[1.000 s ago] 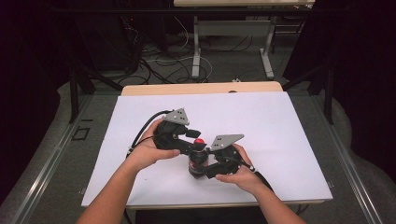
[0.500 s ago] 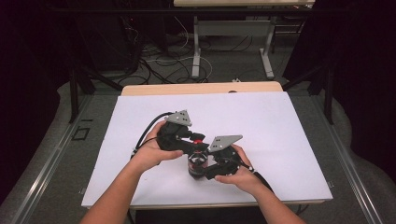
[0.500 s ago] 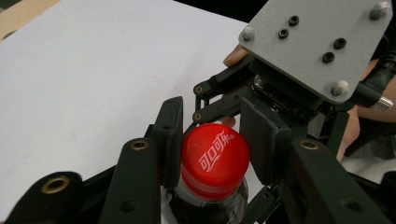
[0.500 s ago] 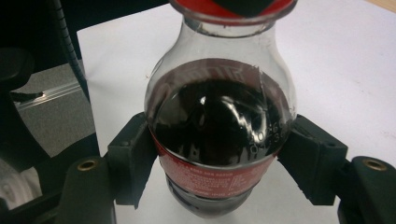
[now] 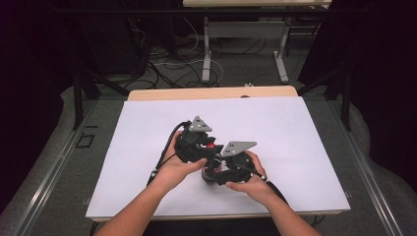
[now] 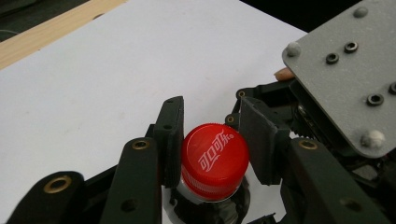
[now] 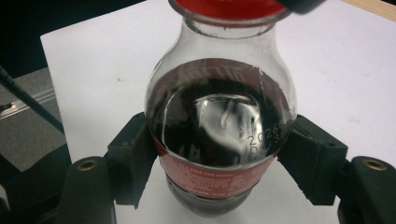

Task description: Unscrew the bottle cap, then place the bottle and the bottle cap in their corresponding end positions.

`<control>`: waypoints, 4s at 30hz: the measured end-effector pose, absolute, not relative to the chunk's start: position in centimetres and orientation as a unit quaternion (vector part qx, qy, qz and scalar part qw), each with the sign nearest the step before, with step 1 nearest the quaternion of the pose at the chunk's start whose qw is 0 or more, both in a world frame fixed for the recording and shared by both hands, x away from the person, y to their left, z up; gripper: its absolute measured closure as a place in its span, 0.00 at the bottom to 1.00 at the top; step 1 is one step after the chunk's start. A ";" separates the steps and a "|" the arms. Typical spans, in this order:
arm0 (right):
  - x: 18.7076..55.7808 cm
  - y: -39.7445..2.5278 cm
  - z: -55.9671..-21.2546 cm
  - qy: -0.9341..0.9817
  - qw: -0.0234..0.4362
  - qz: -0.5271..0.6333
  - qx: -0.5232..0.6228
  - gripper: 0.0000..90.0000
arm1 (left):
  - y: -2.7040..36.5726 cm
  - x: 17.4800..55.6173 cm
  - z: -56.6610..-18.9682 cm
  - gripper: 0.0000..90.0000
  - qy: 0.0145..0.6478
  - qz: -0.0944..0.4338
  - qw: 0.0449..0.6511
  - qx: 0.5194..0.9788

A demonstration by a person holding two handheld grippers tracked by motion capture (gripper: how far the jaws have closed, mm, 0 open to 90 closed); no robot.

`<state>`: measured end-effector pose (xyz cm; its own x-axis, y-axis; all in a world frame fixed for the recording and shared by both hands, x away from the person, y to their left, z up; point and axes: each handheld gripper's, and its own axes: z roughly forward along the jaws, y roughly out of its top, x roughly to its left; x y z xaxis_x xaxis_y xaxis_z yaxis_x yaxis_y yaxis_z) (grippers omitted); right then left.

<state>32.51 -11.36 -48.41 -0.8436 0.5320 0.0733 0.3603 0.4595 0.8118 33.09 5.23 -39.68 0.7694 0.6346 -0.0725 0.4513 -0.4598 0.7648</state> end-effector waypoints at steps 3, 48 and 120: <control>32.6 -11.4 -48.5 0.848 0.107 0.447 0.266 0.35 | 5.1 33.2 -39.7 0.68 0.325 0.110 0.413 0.844; 32.2 -11.1 -48.3 0.852 0.072 0.466 0.227 0.35 | 8.0 35.0 -39.8 0.68 0.192 0.002 0.439 0.878; 42.7 -13.8 -48.5 0.773 0.207 0.437 0.410 0.35 | 13.9 35.8 -45.9 0.68 0.441 0.102 0.406 0.794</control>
<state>42.72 -13.82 -48.51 -0.5776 0.8154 0.0383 0.4525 0.2808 0.8464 35.76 13.89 -45.89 0.5895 0.7836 -0.1961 0.6180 -0.2813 0.7341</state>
